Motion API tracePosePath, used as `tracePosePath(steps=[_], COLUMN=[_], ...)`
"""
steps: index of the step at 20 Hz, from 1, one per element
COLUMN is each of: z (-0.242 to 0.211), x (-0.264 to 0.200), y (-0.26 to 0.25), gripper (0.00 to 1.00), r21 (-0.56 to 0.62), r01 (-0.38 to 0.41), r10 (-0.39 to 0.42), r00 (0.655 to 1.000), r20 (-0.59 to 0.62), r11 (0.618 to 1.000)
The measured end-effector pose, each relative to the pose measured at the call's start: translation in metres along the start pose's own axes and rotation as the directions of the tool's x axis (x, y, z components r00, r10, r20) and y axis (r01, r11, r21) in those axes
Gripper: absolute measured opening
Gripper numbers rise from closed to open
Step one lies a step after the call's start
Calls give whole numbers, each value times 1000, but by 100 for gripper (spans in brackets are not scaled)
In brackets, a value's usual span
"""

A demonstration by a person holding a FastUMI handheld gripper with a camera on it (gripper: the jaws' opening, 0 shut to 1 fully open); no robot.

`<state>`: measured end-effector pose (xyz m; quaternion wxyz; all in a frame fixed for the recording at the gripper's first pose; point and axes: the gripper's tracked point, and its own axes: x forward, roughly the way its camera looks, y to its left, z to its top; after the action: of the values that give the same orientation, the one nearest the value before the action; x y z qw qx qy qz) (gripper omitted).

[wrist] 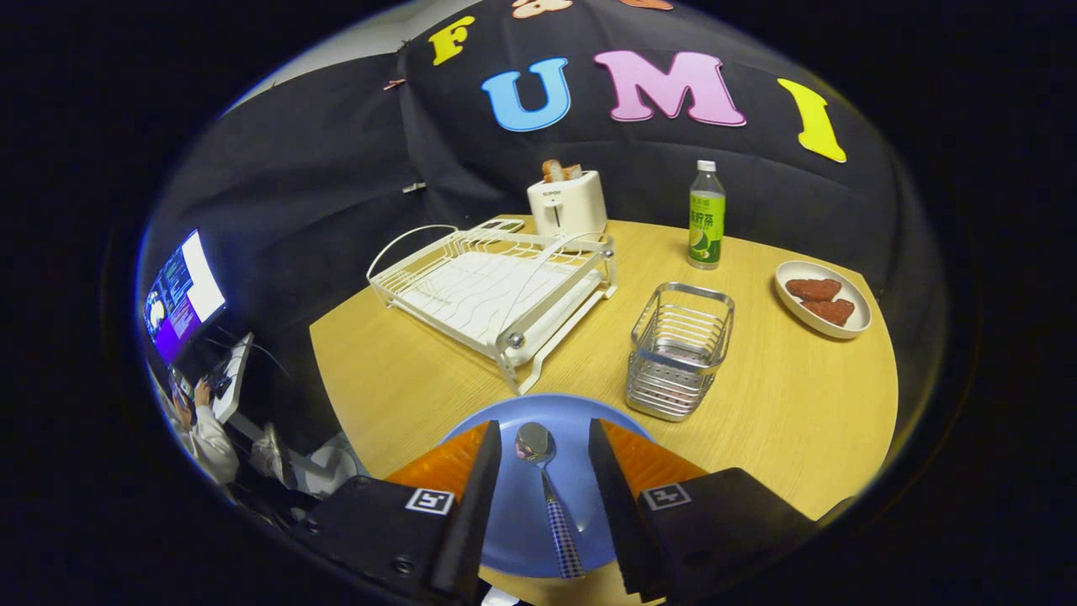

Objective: Take the plate from the dish rack, then take the spoon from the basket and place it into the plate.

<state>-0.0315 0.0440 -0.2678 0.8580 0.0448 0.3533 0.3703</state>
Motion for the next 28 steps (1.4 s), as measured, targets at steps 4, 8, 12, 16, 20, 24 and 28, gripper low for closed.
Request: tracePosePath(steps=[4, 8, 12, 16, 20, 24, 28], z=[55, 123, 184, 223, 234, 240, 243], x=[-26, -67, -118, -173, -201, -204, -202], y=[-13, -26, -42, -43, -34, -24, -15], gripper=[98, 98, 98, 98, 98, 98, 98], r21=[23, 112, 156, 155, 209, 237, 244], r01=[120, 266, 417, 559, 619, 622, 621], r10=[-122, -287, -444, -549, -615, -631, -636], r00=[984, 921, 802, 657, 568, 548, 548], r20=[131, 263, 400, 517, 546, 549, 544], r11=[993, 957, 895, 815, 757, 747, 745])
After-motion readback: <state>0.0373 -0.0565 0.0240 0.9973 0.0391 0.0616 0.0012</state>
